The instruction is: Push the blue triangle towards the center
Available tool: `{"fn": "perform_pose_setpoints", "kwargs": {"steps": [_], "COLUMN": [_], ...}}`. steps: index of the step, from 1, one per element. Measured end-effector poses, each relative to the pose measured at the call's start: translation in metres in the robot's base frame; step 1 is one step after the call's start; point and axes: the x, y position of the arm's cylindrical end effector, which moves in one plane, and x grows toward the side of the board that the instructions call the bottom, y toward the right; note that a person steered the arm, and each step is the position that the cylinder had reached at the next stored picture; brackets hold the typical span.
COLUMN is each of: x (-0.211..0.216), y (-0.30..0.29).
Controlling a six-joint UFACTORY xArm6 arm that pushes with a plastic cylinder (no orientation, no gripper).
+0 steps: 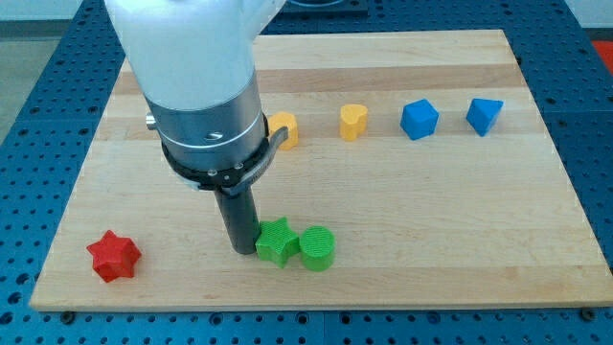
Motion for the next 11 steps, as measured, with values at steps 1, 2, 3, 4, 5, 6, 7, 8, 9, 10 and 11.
{"fn": "perform_pose_setpoints", "kwargs": {"steps": [1, 2, 3, 4, 5, 6, 7, 8, 9, 10, 11], "x": [0.0, 0.0, -0.007, -0.049, -0.069, -0.069, -0.07, -0.074, -0.074, -0.074, -0.074], "y": [0.001, 0.007, 0.004, -0.041, -0.065, -0.065, -0.065, -0.065, -0.065, -0.065, -0.046]}}
